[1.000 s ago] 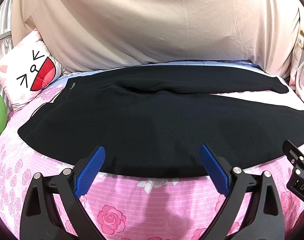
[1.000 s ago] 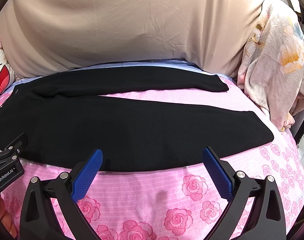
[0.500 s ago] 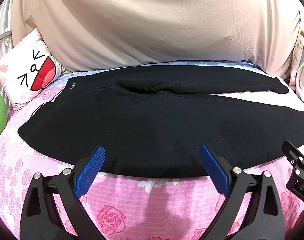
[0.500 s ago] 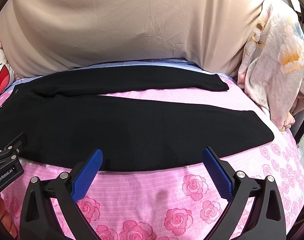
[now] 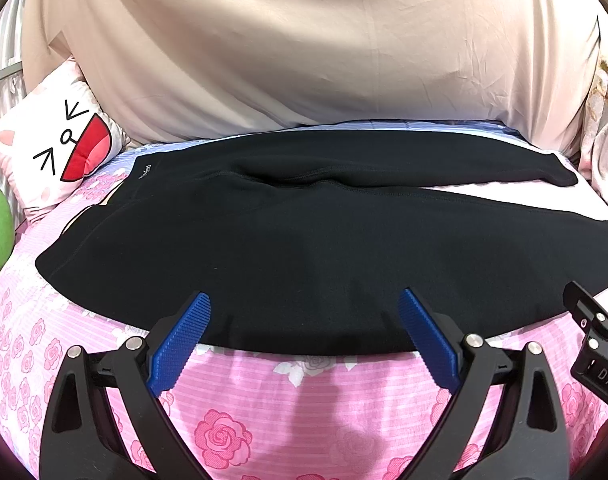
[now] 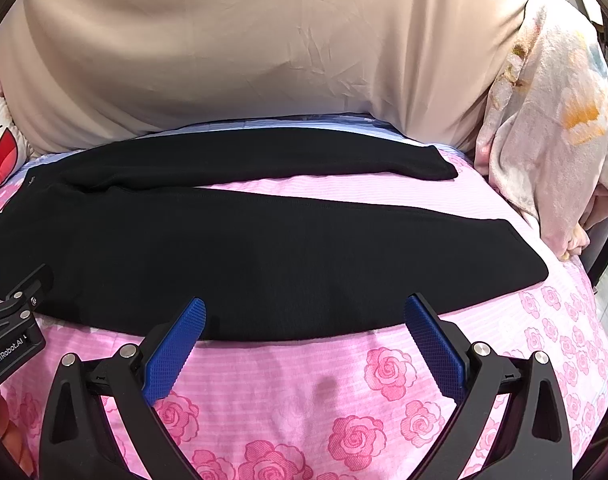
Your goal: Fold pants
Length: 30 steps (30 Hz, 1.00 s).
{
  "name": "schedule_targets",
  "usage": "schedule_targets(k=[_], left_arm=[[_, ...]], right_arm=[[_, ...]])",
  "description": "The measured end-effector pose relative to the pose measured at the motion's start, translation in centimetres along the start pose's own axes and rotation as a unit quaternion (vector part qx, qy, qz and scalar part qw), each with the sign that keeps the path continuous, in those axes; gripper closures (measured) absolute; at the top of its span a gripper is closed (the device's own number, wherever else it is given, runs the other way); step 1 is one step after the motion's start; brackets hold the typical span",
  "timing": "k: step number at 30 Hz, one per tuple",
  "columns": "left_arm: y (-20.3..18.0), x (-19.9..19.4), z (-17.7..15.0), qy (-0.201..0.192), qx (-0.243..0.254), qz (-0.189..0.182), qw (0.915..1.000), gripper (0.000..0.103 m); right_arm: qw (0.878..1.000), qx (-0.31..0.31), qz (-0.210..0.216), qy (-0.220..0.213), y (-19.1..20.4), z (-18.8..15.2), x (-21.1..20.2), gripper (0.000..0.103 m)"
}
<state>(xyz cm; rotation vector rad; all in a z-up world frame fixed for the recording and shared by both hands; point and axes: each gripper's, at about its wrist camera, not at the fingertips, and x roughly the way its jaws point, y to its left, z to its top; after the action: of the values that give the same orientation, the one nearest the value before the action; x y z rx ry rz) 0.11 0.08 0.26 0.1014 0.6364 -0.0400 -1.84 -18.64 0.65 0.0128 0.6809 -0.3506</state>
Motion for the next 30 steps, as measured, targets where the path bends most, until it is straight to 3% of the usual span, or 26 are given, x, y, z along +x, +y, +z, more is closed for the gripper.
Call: schedule_targets(k=[8, 13, 17, 20, 22, 24, 26, 30], left_arm=[[0.1, -0.3, 0.0, -0.007, -0.003, 0.001, 1.0000, 0.009], [0.7, -0.9, 0.0, -0.020, -0.014, -0.007, 0.9997, 0.005], [1.6, -0.3, 0.3, 0.008, -0.034, -0.046, 0.9983, 0.005], [2.2, -0.1, 1.4, 0.007, -0.033, -0.047, 0.9983, 0.005], [2.5, -0.2, 2.8, -0.010, -0.018, -0.027, 0.9994, 0.005], [3.1, -0.1, 4.2, -0.025, -0.010, -0.008, 0.9996, 0.005], [4.1, 0.5, 5.8, -0.035, -0.007, 0.005, 0.9994, 0.005], [7.0, 3.8, 8.9, -0.007, -0.017, 0.020, 0.9996, 0.005]], right_arm=[[1.000, 0.008, 0.013, 0.017, -0.2, -0.1, 0.5, 0.005], [0.995, 0.038, 0.078, 0.044, -2.6, 0.1, 1.4, 0.005], [0.999, 0.000, 0.034, 0.008, -6.6, 2.6, 1.7, 0.005], [0.999, -0.025, 0.009, 0.020, -10.7, 5.8, 4.6, 0.005], [0.999, -0.019, 0.017, 0.037, -13.2, 8.1, 7.3, 0.005], [0.997, -0.002, 0.053, 0.057, -16.1, 10.8, 11.3, 0.006], [0.996, 0.026, 0.054, 0.065, -18.8, 12.8, 14.9, 0.007], [0.995, 0.049, 0.038, 0.083, -22.0, 16.2, 21.4, 0.012]])
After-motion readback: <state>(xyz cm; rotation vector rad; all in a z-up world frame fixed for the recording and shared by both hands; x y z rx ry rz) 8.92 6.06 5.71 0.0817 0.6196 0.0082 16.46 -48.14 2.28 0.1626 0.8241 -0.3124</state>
